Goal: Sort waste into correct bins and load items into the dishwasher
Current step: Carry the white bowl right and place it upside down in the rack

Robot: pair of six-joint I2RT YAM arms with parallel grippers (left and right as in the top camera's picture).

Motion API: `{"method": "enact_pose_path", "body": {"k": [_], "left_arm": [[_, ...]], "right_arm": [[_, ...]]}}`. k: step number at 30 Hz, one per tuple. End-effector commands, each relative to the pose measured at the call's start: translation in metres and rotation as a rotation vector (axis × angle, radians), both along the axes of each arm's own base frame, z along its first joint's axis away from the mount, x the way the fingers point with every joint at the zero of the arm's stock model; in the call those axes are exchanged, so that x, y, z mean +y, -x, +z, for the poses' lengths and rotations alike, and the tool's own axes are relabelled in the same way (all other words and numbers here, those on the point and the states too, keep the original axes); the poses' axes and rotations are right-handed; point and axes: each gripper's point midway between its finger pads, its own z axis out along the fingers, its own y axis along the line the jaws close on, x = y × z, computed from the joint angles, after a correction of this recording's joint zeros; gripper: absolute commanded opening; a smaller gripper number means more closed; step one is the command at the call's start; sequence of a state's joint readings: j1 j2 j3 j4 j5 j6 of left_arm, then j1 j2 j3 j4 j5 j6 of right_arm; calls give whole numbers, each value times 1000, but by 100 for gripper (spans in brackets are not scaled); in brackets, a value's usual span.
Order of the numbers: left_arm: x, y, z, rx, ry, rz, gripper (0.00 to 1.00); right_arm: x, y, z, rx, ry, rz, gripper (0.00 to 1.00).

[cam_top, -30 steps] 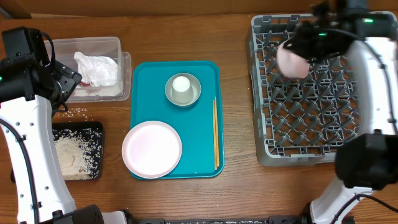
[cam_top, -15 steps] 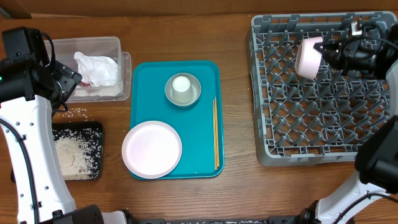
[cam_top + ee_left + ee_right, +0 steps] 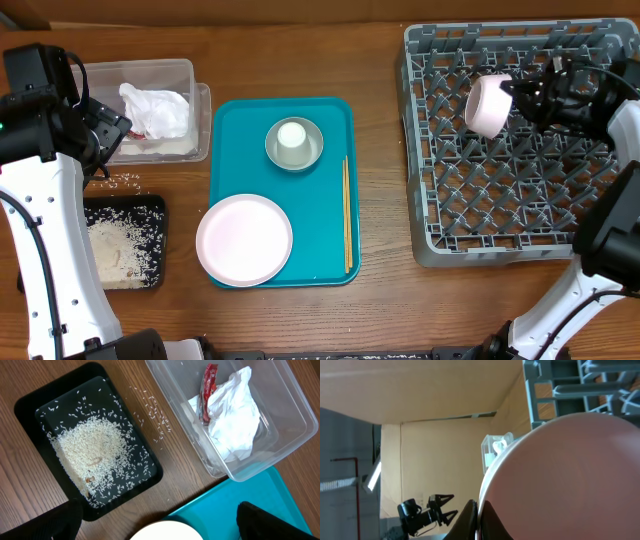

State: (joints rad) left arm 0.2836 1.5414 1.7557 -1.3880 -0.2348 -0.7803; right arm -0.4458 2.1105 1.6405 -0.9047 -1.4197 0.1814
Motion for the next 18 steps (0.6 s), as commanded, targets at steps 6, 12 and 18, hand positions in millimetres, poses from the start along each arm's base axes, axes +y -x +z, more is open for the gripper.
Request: {"method": "enact_pose_path", "body": {"k": [6,12,18], "left_arm": [[2,-2,-1,-3,4,15,100],[2,-2,-1,-3,4,15,100],[2,-2,-1,-3,4,15,100]], "right_arm": [[-26,0,-16,55,74,-74,5],[-40,1,-30,137,165,-124,13],[-77,9,-23,222,366,-257,20]]}}
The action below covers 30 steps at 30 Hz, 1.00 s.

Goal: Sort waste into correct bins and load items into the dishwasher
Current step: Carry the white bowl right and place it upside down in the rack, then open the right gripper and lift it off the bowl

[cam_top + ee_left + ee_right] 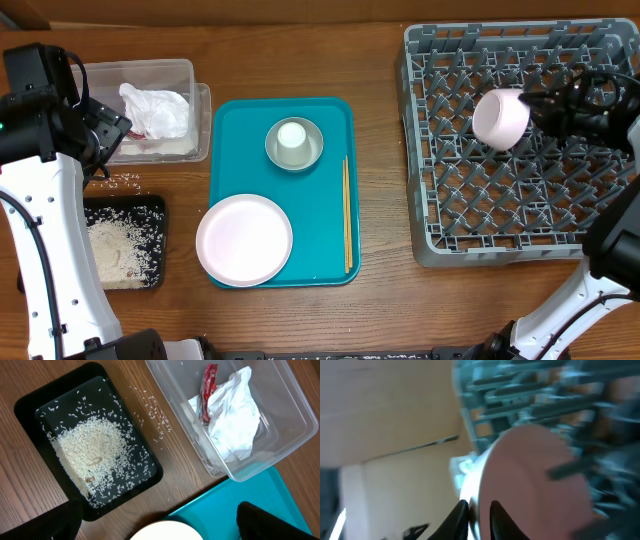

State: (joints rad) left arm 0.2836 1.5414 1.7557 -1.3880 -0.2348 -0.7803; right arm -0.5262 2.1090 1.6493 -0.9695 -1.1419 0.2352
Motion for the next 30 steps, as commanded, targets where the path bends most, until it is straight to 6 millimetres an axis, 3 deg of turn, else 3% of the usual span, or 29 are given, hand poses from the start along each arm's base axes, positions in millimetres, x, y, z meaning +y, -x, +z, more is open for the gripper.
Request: {"method": "enact_pose_path", "body": {"k": [1,8,11,14,16,18,22,26,30], "left_arm": [[2,-2,-1,-3,4,15,100],[2,-2,-1,-3,4,15,100],[2,-2,-1,-3,4,15,100],[2,-2,-1,-3,4,15,100],[2,-2,-1,-3,4,15,100],[2,-2,-1,-3,4,15,100],[2,-2,-1,-3,4,15,100],[2,-2,-1,-3,4,15,100],[2,-2,-1,-3,4,15,100]], "right_arm": [[-34,5,26,14,228,-103,22],[-61,32,61,78,488,-239,29],[-47,40,74,66,535,-210,28],[-18,41,73,41,562,-104,28],[-1,41,61,58,604,-42,29],[10,40,37,120,706,1,31],[23,39,1,229,832,21,30],[20,37,-27,336,909,-42,19],[15,36,-37,365,908,-55,9]]}}
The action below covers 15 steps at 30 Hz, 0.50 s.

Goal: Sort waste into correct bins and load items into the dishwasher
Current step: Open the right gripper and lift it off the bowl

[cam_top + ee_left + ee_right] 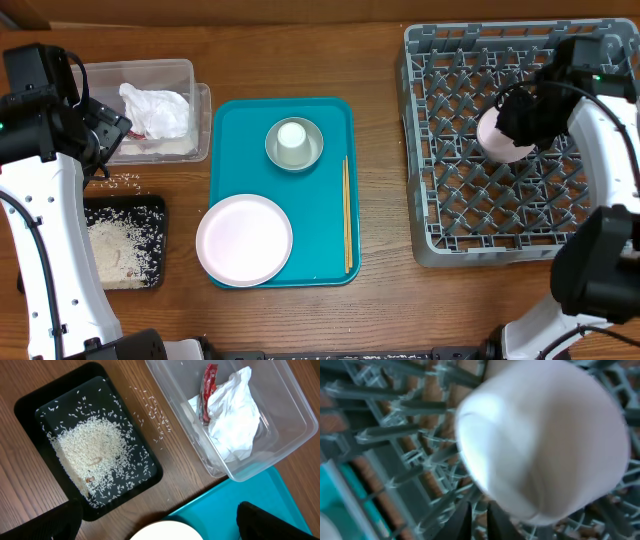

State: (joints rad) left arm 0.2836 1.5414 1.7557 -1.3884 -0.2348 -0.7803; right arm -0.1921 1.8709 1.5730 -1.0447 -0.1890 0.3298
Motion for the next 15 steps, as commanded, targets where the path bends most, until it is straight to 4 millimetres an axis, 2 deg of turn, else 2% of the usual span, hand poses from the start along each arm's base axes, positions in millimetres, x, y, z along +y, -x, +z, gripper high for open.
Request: {"method": "enact_pose_path", "body": {"k": [1,2,4,5,8,13,15], "left_arm": [[2,-2,-1,-3,4,15,100],[2,-2,-1,-3,4,15,100],[2,-2,-1,-3,4,15,100],[2,-2,-1,-3,4,15,100],[2,-2,-1,-3,4,15,100],[2,-2,-1,-3,4,15,100],[2,-2,-1,-3,4,15,100]], "right_arm": [[-21,1,-12,35,70,-79,8],[-25,2,-13,38,73,-94,4],[-35,3,-14,49,98,-143,4],[-45,5,-14,54,138,-174,4],[-55,7,-9,60,157,-196,4],[-58,8,13,55,146,-225,4],[-50,9,26,42,128,-210,4]]}}
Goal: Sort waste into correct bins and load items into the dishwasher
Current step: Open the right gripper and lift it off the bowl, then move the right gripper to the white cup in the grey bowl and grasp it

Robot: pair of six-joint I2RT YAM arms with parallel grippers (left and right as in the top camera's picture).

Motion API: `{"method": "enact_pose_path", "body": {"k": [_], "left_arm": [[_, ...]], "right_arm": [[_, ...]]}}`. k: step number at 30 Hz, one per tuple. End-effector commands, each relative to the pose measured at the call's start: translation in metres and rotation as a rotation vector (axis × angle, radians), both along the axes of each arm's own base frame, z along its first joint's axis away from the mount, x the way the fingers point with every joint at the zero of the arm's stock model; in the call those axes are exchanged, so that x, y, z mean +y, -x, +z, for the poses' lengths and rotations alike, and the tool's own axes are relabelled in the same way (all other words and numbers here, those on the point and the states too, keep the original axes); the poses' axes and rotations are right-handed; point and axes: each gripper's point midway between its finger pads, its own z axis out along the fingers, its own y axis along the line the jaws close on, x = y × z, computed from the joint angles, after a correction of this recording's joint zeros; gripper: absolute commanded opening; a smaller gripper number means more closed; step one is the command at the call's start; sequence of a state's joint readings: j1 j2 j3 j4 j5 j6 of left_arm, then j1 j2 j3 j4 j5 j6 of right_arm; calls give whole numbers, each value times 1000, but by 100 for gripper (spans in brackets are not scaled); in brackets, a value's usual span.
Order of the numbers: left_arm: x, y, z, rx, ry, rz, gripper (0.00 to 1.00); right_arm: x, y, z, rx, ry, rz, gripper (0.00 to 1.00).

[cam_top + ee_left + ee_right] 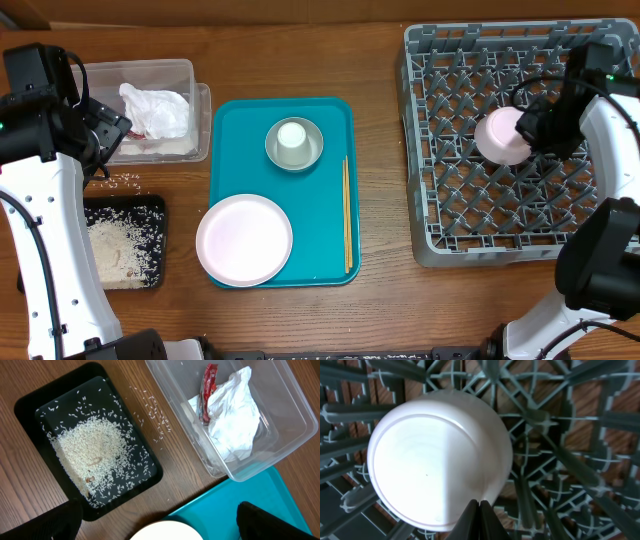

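A pink bowl (502, 136) lies bottom-up among the tines of the grey dishwasher rack (480, 230). In the right wrist view the bowl (437, 455) fills the middle, and my right gripper (480, 510) is shut on its rim. My left gripper (160, 527) hangs open over the table's left side, between the rice tray and the clear bin, holding nothing. On the teal tray (235, 140) are a white plate (244, 240), a metal bowl holding a white cup (294, 143), and chopsticks (346, 215).
A clear bin (150, 72) at the back left holds crumpled tissue (232, 415) and a red wrapper (207, 385). A black tray of rice (125, 250) lies at the front left, with loose grains (152, 412) on the wood beside it.
The pink bowl has turned fully bottom-up and sits down among the rack's tines, with the right wrist now to its right. My left arm has not moved.
My right gripper first held the pink bowl on its side above the rack's back part. Then it held the bowl a little further right, then tipped over the rack's middle. Now the bowl is upside down in the rack. The left arm stayed still throughout.
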State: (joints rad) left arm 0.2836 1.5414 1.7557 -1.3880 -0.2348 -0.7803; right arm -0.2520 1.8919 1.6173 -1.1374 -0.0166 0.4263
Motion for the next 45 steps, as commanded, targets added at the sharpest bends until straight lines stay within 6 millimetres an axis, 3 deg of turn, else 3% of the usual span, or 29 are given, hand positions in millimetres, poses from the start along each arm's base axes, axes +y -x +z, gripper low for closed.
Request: {"method": "enact_pose_path", "body": {"k": [1,3,5,8,11,14,17,19,20,26,29,34,45], "left_arm": [[2,-2,-1,-3,4,15,100],[2,-2,-1,-3,4,15,100],[2,-2,-1,-3,4,15,100],[2,-2,-1,-3,4,15,100],[2,-2,-1,-3,4,15,100],[2,-2,-1,-3,4,15,100],[2,-2,-1,-3,4,15,100],[2,-2,-1,-3,4,15,100],[2,-2,-1,-3,4,15,100],[2,-2,-1,-3,4,15,100],[2,-2,-1,-3,4,15,100],[2,-2,-1,-3,4,15,100],[2,-2,-1,-3,4,15,100]], "right_arm": [[7,-12,35,-78,-2,1,4],[28,-13,50,-117,-56,53,4],[63,-17,66,-178,-142,169,4],[126,-20,92,-277,-278,381,4],[181,-20,100,-311,-320,520,10],[236,-20,97,-329,-309,655,38],[288,-19,91,-358,-274,766,80],[312,-18,87,-373,-250,800,89],[336,-19,79,-386,-212,811,92],[405,-20,45,-444,-62,886,97],[426,-21,27,-463,-9,909,99],[445,-27,2,-497,95,917,100],[448,-32,-30,-474,155,912,100]]}}
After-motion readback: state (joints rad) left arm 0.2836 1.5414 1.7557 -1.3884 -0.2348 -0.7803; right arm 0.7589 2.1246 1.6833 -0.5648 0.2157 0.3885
